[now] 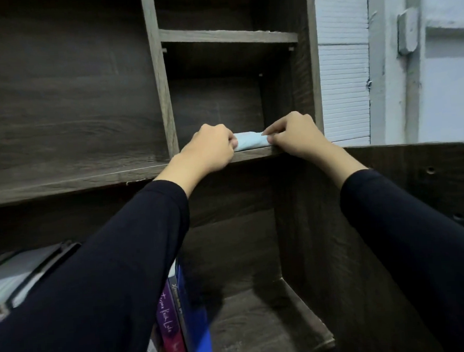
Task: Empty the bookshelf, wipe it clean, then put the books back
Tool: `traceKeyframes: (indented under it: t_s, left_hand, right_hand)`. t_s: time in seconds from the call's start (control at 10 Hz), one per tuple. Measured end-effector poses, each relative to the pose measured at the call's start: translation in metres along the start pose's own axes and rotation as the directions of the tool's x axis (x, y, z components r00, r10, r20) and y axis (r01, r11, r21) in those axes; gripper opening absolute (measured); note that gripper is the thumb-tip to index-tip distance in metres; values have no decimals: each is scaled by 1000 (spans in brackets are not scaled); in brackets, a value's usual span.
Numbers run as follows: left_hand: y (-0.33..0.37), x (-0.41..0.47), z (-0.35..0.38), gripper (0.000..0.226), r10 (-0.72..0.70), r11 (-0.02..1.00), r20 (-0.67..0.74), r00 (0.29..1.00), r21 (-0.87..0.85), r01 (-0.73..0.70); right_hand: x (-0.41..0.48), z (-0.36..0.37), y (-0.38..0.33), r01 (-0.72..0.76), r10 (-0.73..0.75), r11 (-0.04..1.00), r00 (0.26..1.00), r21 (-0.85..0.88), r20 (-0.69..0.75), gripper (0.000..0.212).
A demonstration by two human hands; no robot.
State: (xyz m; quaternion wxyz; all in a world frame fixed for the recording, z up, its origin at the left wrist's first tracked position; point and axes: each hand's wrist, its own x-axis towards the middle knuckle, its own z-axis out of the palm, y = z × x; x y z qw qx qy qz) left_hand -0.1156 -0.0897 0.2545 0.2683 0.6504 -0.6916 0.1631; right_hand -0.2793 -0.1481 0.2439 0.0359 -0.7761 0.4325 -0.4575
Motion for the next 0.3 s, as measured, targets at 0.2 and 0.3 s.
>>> traceKeyframes:
  t_s: [0.2,0.3]
  left_hand:
    - [-3,6,8,34,-49,998,15,999,-26,49]
    - [-3,-7,3,37,-23,999,-56,998,-42,20]
  right_hand:
    - [9,11,1,-50,50,999,999,-7,9,27]
    - [2,9,-3,-58,55,996,997,-67,-48,32]
